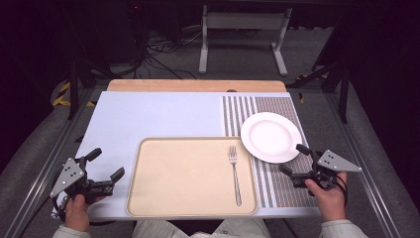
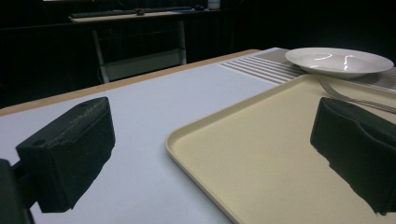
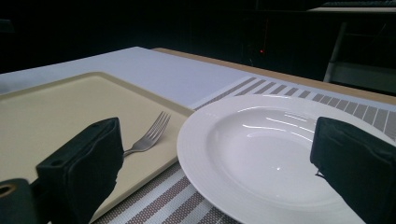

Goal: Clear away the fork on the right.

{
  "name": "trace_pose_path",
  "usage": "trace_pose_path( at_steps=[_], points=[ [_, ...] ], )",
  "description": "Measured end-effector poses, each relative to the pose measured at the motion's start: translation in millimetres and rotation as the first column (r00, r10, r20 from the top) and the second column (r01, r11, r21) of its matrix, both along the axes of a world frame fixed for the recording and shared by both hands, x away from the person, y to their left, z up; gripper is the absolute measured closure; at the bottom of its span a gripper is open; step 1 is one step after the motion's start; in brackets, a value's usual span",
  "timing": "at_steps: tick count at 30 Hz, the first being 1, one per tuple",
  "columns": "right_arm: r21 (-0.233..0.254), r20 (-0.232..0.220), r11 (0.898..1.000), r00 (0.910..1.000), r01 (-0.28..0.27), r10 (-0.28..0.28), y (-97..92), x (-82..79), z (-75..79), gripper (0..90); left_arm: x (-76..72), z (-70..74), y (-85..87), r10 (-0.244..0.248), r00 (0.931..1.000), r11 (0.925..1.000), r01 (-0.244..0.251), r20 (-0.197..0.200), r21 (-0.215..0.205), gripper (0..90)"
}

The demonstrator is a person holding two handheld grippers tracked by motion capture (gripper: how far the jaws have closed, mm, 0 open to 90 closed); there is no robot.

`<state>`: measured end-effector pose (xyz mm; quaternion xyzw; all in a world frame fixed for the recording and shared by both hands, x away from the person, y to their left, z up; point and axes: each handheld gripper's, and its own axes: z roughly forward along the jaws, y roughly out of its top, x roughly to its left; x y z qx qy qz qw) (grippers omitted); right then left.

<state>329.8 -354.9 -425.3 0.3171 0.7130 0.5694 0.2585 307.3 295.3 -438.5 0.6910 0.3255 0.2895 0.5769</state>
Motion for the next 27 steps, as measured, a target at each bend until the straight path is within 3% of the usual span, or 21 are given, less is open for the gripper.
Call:
trace_pose_path(
  at_steps=[15, 20, 27],
  points=[
    [0.001, -0.051, 1.0, 0.9984, 0.023, -0.023, -5.4, -0.9, -21.4, 3.0, -0.4, 0.4, 0.0, -0.003, 1.0, 1.0, 0.003, 0.007, -0.004, 0.6],
    [0.042, -0.087, 0.999, 0.9958, 0.035, -0.031, -7.2, 0.4, -27.7, 3.0, -0.4, 0.7, 0.1, -0.006, 1.0, 1.0, 0.006, 0.008, -0.003, 0.6],
    [0.05, -0.085, 0.998, 0.9955, 0.046, -0.042, -8.3, 0.1, -27.7, 3.0, -0.5, 0.8, 0.2, -0.006, 0.9999, 1.0, 0.006, 0.009, -0.003, 0.6]
  ],
)
